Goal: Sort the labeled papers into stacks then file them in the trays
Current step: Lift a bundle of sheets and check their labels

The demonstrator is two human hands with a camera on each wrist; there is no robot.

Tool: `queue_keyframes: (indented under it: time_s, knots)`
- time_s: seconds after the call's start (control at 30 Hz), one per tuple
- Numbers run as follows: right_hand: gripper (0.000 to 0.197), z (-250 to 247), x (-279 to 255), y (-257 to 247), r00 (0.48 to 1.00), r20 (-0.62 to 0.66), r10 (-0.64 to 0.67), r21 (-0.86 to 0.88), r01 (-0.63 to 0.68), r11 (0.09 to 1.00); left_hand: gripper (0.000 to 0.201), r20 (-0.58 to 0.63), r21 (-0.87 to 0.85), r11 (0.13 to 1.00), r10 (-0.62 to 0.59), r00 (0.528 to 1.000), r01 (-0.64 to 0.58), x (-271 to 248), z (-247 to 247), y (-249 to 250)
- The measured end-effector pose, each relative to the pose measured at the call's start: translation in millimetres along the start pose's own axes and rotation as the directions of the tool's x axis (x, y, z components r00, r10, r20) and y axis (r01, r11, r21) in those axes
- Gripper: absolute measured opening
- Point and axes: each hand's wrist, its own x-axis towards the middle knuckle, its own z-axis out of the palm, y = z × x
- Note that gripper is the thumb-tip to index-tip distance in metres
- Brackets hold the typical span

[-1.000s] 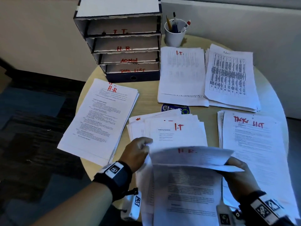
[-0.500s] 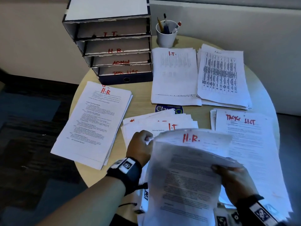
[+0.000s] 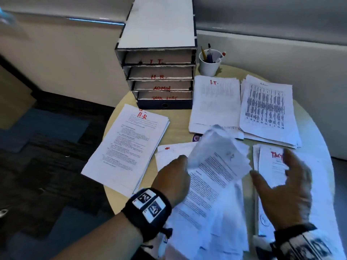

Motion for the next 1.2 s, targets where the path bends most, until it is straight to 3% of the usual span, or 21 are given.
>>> queue_keyframes:
  time_s: [0.03,0.07,0.1,0.13,0.17,0.23,0.3,0.4,0.47,0.5,0.53,0.57,0.6,0.63,0.73,0.8,0.87,1.0,1.13,1.2]
  knots:
    - [0.059,-9.4,4.0,-28.0,0.950,0.058,-0.306,-0.071,0.310,0.948,0.014,-0.033,0.131,0.987,0.093,0.995,-0.088,-1.3,-11.7,11.1]
    - [0.054,-14.1,5.6,-51.5,0.844,0.172,-0.507,-0.109,0.528,0.842,0.011,-0.032,0.213,0.958,0.201,0.979,-0.190,-3.9,-21.8,22.3]
    - [0.051,-14.8,5.8,-70.5,0.746,0.306,-0.592,-0.146,0.651,0.745,0.019,-0.005,0.302,0.904,0.319,0.948,-0.303,-6.9,-30.2,32.9]
    - [0.050,-14.0,5.5,-85.8,0.682,0.436,-0.587,-0.186,0.707,0.683,0.024,0.017,0.360,0.850,0.407,0.913,-0.385,-11.5,-36.9,44.7]
    - [0.047,-11.1,5.7,-97.3,0.654,0.550,-0.519,-0.223,0.714,0.664,0.024,0.024,0.407,0.804,0.465,0.885,-0.434,-15.0,-41.8,54.8]
    - [0.024,-7.7,14.7,-108.1,0.685,0.661,-0.307,-0.335,0.635,0.696,0.015,-0.028,0.444,0.771,0.522,0.853,-0.457,-17.5,-53.7,69.4]
    - [0.003,-12.4,27.9,-103.1,0.731,0.668,-0.139,-0.400,0.510,0.762,0.007,-0.230,0.430,0.813,0.519,0.823,-0.392,-11.7,-66.4,58.7]
    - [0.012,-29.0,41.1,-64.4,0.821,0.569,-0.047,-0.288,0.252,0.924,0.037,-0.558,0.296,0.950,0.256,0.789,-0.099,-5.0,-85.4,7.5]
    - [0.021,-39.1,44.4,-39.7,0.862,0.507,0.005,-0.160,0.088,0.983,0.073,-0.656,0.002,0.999,-0.032,0.754,0.044,-7.6,-92.2,-19.0]
    - [0.022,-41.9,43.9,-34.0,0.868,0.495,0.027,-0.086,0.018,0.996,0.086,-0.562,-0.237,0.966,-0.221,0.797,0.101,-8.5,-91.7,-23.6]
    - [0.023,-44.1,41.9,-32.5,0.871,0.491,0.031,0.013,-0.043,0.999,0.093,-0.342,-0.516,0.843,-0.366,0.866,0.153,-9.5,-88.8,-21.3]
    - [0.025,-44.5,40.4,-35.0,0.874,0.485,0.033,0.129,-0.109,0.986,0.089,-0.074,-0.739,0.644,-0.368,0.927,0.197,-9.9,-82.6,-17.0]
    - [0.027,-44.0,38.3,-40.0,0.877,0.479,0.043,0.248,-0.182,0.951,0.074,0.092,-0.848,0.479,-0.286,0.954,0.226,-9.6,-75.2,-13.0]
    - [0.027,-41.7,35.2,-44.7,0.886,0.461,0.052,0.327,-0.224,0.918,0.054,0.118,-0.876,0.443,-0.188,0.975,0.191,-9.1,-69.5,-9.5]
    - [0.019,-28.9,25.9,-52.3,0.922,0.380,0.078,0.354,-0.223,0.908,0.018,-0.142,-0.806,0.587,-0.070,0.987,-0.074,-8.0,-70.3,17.0]
    - [0.010,-21.0,16.7,-55.1,0.936,0.310,0.169,0.406,-0.291,0.866,0.026,-0.280,-0.772,0.598,-0.018,0.960,-0.214,-10.7,-73.0,32.5]
    - [0.008,-15.0,6.3,-61.5,0.937,0.274,0.218,0.468,-0.328,0.821,0.030,-0.341,-0.768,0.578,-0.004,0.940,-0.277,-15.2,-70.3,34.7]
    - [0.021,1.2,-14.7,-47.4,0.934,0.293,0.207,0.378,-0.312,0.872,0.046,-0.317,-0.776,0.601,-0.114,0.942,-0.189,-19.5,-41.7,-0.1]
    - [0.032,12.5,-30.7,-37.6,0.882,0.403,0.244,0.405,-0.411,0.816,0.060,-0.167,-0.818,0.573,-0.160,0.973,-0.046,-21.7,-13.4,-21.4]
    - [0.033,18.2,-33.0,-37.6,0.879,0.398,0.263,0.424,-0.431,0.797,0.059,-0.112,-0.819,0.573,-0.215,0.970,0.033,-18.9,-4.4,-22.6]
